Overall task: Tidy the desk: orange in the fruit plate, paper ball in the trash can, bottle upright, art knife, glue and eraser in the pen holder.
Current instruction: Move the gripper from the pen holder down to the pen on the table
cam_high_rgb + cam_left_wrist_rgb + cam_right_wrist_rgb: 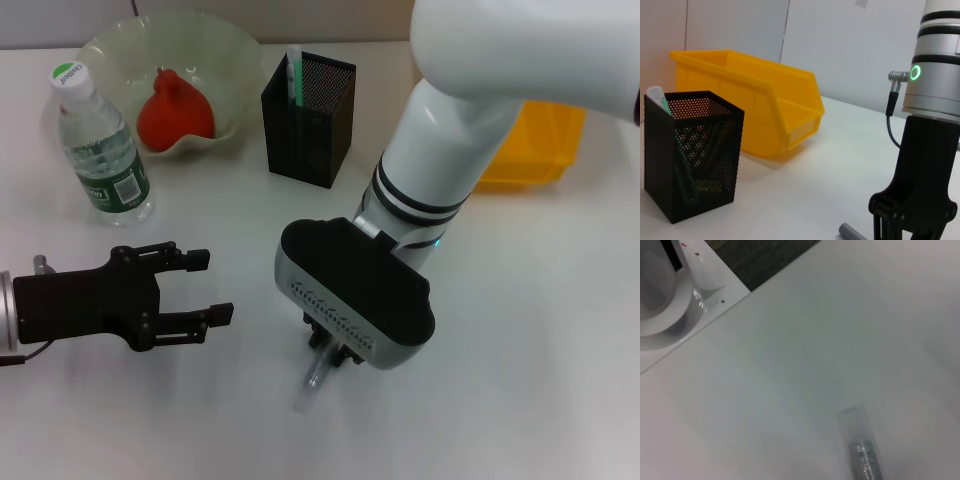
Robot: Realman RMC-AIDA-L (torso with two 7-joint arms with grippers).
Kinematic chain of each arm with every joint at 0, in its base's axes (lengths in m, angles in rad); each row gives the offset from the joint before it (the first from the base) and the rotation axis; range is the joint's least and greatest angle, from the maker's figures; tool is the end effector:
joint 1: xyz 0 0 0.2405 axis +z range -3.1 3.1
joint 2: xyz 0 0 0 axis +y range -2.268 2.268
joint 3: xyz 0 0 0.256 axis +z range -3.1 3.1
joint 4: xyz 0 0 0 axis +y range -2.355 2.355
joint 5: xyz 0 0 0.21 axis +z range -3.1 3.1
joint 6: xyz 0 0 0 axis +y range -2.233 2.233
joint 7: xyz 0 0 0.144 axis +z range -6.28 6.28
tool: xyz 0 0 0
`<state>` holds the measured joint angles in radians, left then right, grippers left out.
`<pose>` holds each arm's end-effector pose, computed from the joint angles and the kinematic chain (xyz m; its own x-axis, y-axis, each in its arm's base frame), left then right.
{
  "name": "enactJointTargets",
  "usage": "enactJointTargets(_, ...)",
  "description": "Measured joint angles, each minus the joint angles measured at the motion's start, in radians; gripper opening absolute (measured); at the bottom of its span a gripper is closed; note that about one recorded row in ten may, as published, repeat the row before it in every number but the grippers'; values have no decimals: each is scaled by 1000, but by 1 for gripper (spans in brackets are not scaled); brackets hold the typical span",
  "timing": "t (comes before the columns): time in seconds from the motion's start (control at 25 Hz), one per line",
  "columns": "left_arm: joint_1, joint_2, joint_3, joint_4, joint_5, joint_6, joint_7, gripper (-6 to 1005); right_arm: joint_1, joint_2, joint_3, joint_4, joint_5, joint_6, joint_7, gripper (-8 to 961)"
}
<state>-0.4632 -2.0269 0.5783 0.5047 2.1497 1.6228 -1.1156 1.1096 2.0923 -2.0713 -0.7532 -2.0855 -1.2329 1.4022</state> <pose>-0.3101 0.2853 -0.0043 0.8448 0.2992 0.4437 0.3956 -0.9075 -0.1413 0.1031 0.3312 -0.1465 0.5823 0.7660 0.2725 0.6339 -0.6376 0.4377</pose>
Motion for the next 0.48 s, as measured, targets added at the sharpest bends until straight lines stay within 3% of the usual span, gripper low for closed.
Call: enactJointTargets(0.48,0,2,-9,-1,-2,-4,9,785,-6,0,3,-10,4,-1,7,160)
